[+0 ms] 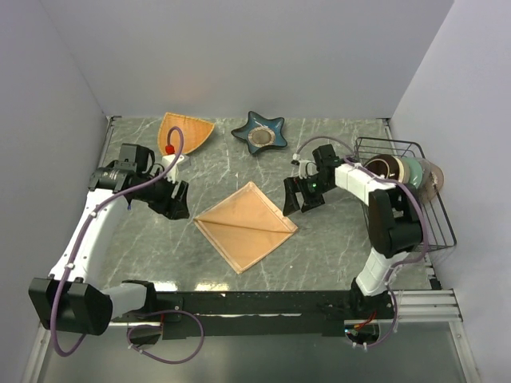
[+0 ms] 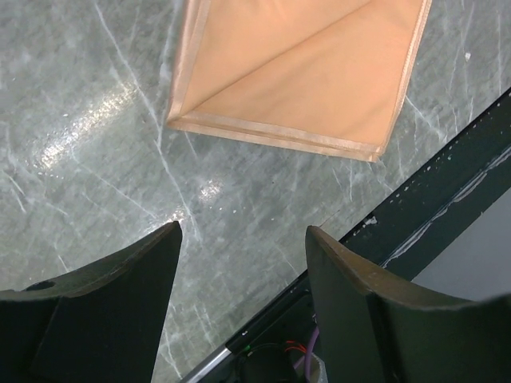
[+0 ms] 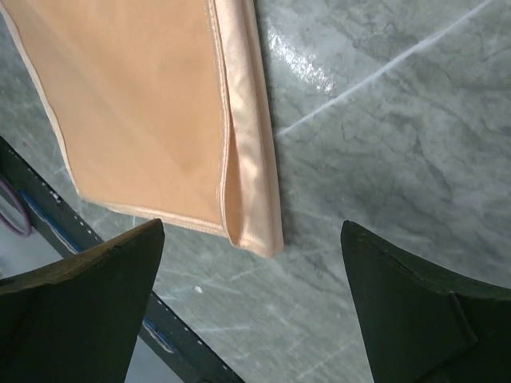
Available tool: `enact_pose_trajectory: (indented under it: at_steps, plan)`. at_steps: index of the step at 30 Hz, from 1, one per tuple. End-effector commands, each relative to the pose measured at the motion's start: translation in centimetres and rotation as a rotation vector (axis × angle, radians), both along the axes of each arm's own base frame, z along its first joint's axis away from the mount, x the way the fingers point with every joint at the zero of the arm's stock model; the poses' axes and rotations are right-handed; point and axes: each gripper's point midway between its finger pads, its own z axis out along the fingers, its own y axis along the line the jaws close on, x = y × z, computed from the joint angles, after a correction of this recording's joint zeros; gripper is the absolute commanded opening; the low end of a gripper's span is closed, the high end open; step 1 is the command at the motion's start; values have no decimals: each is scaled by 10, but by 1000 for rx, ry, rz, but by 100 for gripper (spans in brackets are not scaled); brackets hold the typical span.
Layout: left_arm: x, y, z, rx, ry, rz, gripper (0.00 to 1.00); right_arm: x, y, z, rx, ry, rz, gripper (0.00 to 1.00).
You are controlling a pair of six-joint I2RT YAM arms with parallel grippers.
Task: Fold the napkin into a case and place the utensils inside
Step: Smooth out the upper triangle-folded napkin at the center of the board, then rotate the top corner of the square-folded napkin at the center of the board.
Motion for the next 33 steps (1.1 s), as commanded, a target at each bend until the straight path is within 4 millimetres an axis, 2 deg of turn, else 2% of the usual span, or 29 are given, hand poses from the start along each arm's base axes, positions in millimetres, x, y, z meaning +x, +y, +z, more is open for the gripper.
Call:
enact_pose_trajectory:
  at_steps: [1, 3, 6, 7, 9, 10, 12, 13, 18, 20, 21, 23, 24, 26, 27, 28, 29, 30, 32, 33]
  plan:
    - [5, 2, 11, -33, -6, 43, 70, 20, 14, 4, 72, -19, -6, 100]
    - [8, 2, 9, -51, 19, 59, 70, 14, 17, -3, 82, 26, -2, 100]
    - [13, 3, 0, -58, 39, 69, 70, -6, 22, -9, 104, 96, 14, 100]
    - [12, 3, -6, -59, 52, 73, 70, -18, 25, -15, 97, 122, 25, 100]
    - [19, -1, -11, -94, 41, 80, 70, -28, 29, -11, 113, 120, 22, 100]
    - [18, -3, -20, -106, 58, 84, 70, -41, 32, -16, 110, 144, 31, 100]
    - [30, -8, -25, -150, 47, 115, 69, -51, 37, -12, 126, 141, 42, 100]
    - [29, -10, -34, -167, 72, 124, 69, -63, 39, -16, 121, 177, 37, 100]
    - [43, -20, -62, -238, 143, 131, 68, -104, 65, -18, 123, 210, 124, 100]
    - [53, -21, -66, -246, 153, 123, 67, -114, 72, -21, 122, 210, 153, 100]
    - [57, -21, -75, -249, 187, 124, 66, -122, 79, -21, 119, 214, 177, 100]
    - [73, -22, -74, -257, 163, 111, 65, -134, 87, -22, 120, 216, 220, 100]
    - [79, -22, -83, -252, 184, 111, 65, -149, 92, -24, 108, 216, 271, 100]
    - [99, -20, -80, -237, 149, 101, 65, -160, 97, -24, 108, 215, 307, 100]
    - [106, -20, -91, -229, 178, 102, 65, -169, 99, -24, 107, 224, 329, 100]
    - [119, -19, -84, -230, 156, 92, 65, -171, 100, -23, 108, 228, 334, 100]
    - [120, -19, -87, -221, 171, 69, 64, -173, 99, -23, 105, 229, 337, 100]
    - [133, -19, -87, -218, 175, 55, 63, -171, 99, -20, 104, 225, 338, 100]
    - [136, -17, -88, -221, 200, 11, 62, -173, 93, -15, 94, 236, 335, 100]
    - [147, -16, -87, -216, 190, -1, 61, -171, 93, -10, 97, 228, 337, 100]
